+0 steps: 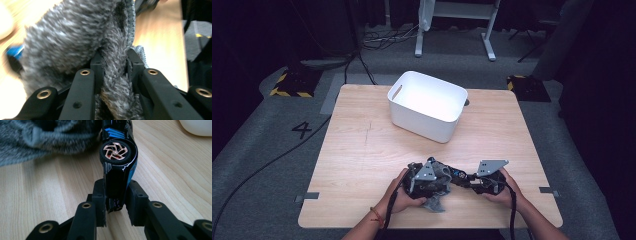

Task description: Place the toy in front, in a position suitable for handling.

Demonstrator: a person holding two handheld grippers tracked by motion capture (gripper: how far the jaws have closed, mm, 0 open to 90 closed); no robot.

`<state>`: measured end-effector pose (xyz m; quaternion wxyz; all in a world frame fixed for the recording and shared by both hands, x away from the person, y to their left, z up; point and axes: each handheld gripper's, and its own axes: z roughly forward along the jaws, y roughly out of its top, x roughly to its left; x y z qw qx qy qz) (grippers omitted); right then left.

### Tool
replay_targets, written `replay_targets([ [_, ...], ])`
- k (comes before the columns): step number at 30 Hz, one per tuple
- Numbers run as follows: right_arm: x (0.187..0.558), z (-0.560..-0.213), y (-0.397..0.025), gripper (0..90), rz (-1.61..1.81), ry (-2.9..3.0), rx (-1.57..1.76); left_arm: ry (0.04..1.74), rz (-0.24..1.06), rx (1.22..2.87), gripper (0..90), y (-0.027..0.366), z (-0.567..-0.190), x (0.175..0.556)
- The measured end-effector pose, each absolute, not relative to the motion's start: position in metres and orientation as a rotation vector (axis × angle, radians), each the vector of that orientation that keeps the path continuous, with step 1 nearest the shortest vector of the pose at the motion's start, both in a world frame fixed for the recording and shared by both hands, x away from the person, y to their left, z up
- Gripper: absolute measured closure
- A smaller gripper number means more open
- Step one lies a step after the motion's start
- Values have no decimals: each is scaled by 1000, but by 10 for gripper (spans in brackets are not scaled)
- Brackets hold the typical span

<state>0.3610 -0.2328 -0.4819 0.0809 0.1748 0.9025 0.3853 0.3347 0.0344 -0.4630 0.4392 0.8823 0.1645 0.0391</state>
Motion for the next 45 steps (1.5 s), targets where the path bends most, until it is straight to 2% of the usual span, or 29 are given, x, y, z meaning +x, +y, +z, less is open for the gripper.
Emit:
replay_targets([
  [7, 359, -482, -231, 717, 1144, 2687, 503, 335, 52, 2202, 728, 0, -466, 337],
  [13, 359, -482, -232, 719, 1142, 2684, 508, 366, 83, 2280, 735, 2, -475, 343],
  [22, 361, -482, -235, 717, 1127, 2687, 506, 627, 186, 2277, 734, 71, -483, 360],
  [28, 361, -482, -239, 726, 1133, 2708, 487, 747, 139, 2190, 727, 110, -490, 373],
  [31, 361, -482, -239, 726, 1122, 2711, 476, 666, 99, 2215, 719, 101, -490, 371],
  [37, 362, -482, -241, 725, 1127, 2705, 486, 474, 1, 2284, 715, 57, -489, 350],
  [45, 362, -483, -241, 726, 1126, 2697, 483, 310, -110, 2274, 701, 5, -492, 332],
])
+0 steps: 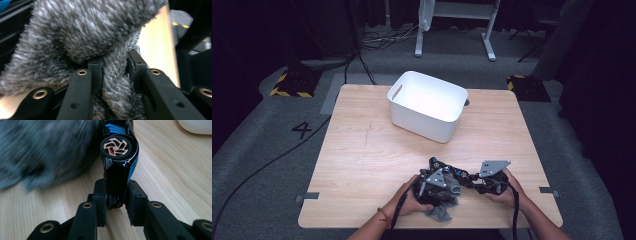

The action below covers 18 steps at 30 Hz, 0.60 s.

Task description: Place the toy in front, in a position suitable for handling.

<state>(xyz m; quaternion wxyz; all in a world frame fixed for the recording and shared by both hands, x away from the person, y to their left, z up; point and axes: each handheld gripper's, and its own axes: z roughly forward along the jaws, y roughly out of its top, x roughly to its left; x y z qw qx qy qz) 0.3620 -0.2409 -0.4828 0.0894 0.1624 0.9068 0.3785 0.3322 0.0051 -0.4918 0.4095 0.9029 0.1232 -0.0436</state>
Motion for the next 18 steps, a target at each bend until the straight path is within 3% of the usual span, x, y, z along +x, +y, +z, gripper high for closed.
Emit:
replay_targets([
  [4, 362, -483, -241, 726, 1126, 2700, 487, 261, -72, 2318, 700, -14, -491, 329],
  [7, 363, -483, -241, 727, 1134, 2705, 493, 307, -60, 2322, 706, -6, -493, 337],
  [18, 368, -483, -242, 727, 1137, 2715, 520, 686, 43, 2217, 711, 96, -496, 369],
])
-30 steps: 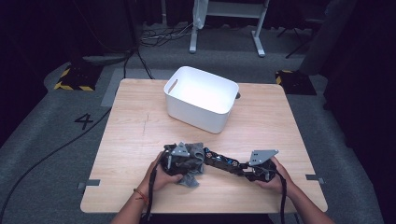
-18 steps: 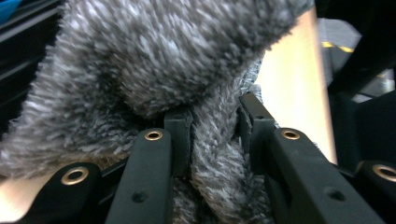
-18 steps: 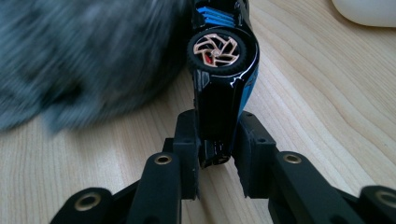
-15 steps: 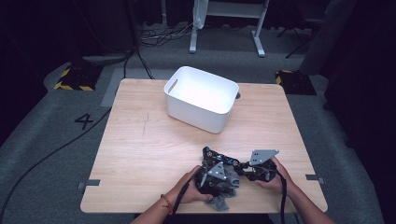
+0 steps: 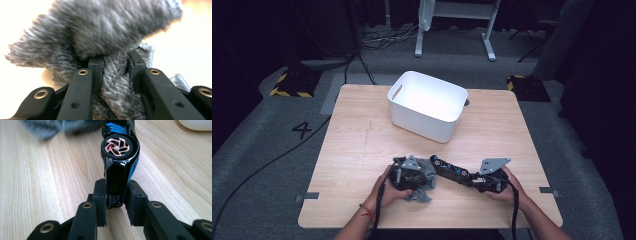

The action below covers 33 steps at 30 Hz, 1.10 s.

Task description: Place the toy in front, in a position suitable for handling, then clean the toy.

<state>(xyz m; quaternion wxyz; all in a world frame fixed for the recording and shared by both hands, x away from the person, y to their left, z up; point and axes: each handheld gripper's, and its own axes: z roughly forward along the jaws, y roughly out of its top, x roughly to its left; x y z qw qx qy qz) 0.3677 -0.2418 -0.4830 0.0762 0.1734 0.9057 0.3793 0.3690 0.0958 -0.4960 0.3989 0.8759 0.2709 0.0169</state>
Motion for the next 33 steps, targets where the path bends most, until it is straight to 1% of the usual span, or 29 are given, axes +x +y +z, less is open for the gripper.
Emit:
replay_targets([
  [3, 368, -483, -242, 728, 1134, 2720, 510, 766, 10, 2156, 711, 126, -499, 378],
  [4, 368, -483, -242, 728, 1132, 2722, 509, 780, 23, 2152, 711, 132, -499, 379],
  [9, 369, -483, -242, 727, 1130, 2719, 507, 776, 70, 2177, 707, 147, -497, 379],
  [11, 369, -483, -244, 727, 1132, 2722, 511, 779, 59, 2164, 705, 149, -498, 379],
  [15, 369, -483, -245, 727, 1116, 2716, 495, 762, 87, 2176, 693, 145, -498, 375],
  [18, 369, -483, -246, 727, 1114, 2716, 499, 719, 72, 2189, 703, 135, -498, 370],
  [22, 369, -482, -249, 726, 1094, 2709, 496, 679, 96, 2227, 700, 121, -496, 366],
  [26, 369, -483, -254, 720, 1093, 2699, 495, 658, 98, 2240, 700, 116, -496, 367],
  [27, 369, -483, -254, 689, 1094, 2698, 491, 657, 94, 2239, 699, 116, -497, 367],
  [28, 369, -483, -254, 623, 1094, 2699, 493, 657, 91, 2236, 699, 116, -497, 368],
  [31, 370, -485, -250, 540, 1066, 2713, 471, 666, 81, 2219, 697, 117, -498, 369],
  [33, 371, -483, -247, 428, 1075, 2685, 489, 673, 84, 2215, 696, 116, -499, 369],
])
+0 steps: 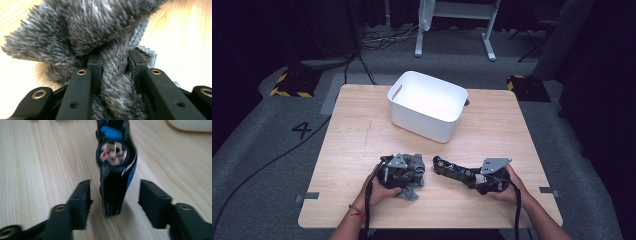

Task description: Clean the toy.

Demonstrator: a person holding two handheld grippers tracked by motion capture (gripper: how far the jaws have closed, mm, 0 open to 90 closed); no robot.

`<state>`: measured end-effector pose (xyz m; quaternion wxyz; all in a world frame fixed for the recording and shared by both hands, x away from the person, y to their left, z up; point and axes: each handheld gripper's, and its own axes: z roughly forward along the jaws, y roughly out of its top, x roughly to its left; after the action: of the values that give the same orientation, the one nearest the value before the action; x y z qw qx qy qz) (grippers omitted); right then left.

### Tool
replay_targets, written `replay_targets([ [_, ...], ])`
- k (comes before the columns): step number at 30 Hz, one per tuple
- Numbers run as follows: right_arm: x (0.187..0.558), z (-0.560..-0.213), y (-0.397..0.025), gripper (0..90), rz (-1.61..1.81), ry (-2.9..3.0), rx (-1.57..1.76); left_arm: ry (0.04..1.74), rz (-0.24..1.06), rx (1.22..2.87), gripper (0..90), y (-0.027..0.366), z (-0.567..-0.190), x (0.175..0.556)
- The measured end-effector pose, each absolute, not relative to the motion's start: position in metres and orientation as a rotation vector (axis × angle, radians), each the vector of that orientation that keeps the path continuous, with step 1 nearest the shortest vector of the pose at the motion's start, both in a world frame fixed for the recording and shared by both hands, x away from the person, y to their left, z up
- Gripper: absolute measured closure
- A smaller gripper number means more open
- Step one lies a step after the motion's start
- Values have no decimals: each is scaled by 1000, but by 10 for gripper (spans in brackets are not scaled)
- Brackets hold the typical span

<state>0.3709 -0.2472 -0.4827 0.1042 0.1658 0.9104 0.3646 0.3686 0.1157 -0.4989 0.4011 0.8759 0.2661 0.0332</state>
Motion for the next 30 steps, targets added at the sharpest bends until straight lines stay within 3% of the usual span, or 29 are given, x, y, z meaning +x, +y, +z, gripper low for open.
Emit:
replay_targets([
  [3, 377, -477, -243, 334, 1148, 2667, 532, 689, 82, 2197, 693, 113, -500, 369],
  [6, 382, -474, -234, 317, 1166, 2652, 544, 691, 98, 2200, 693, 111, -500, 369],
  [8, 385, -475, -225, 358, 1163, 2644, 548, 699, 101, 2202, 693, 110, -500, 369],
  [11, 385, -478, -215, 555, 1125, 2640, 518, 689, 124, 2235, 697, 108, -497, 368],
  [19, 382, -479, -224, 623, 1099, 2644, 501, 742, 110, 2272, 694, 133, -492, 368],
  [24, 382, -482, -240, 661, 1095, 2642, 529, 775, 101, 2225, 471, 147, -490, 364],
  [28, 383, -482, -247, 670, 1117, 2640, 533, 813, 121, 2116, 204, 154, -482, 358],
  [30, 384, -480, -247, 552, 1142, 2634, 532, 809, 142, 2086, 165, 156, -478, 355],
])
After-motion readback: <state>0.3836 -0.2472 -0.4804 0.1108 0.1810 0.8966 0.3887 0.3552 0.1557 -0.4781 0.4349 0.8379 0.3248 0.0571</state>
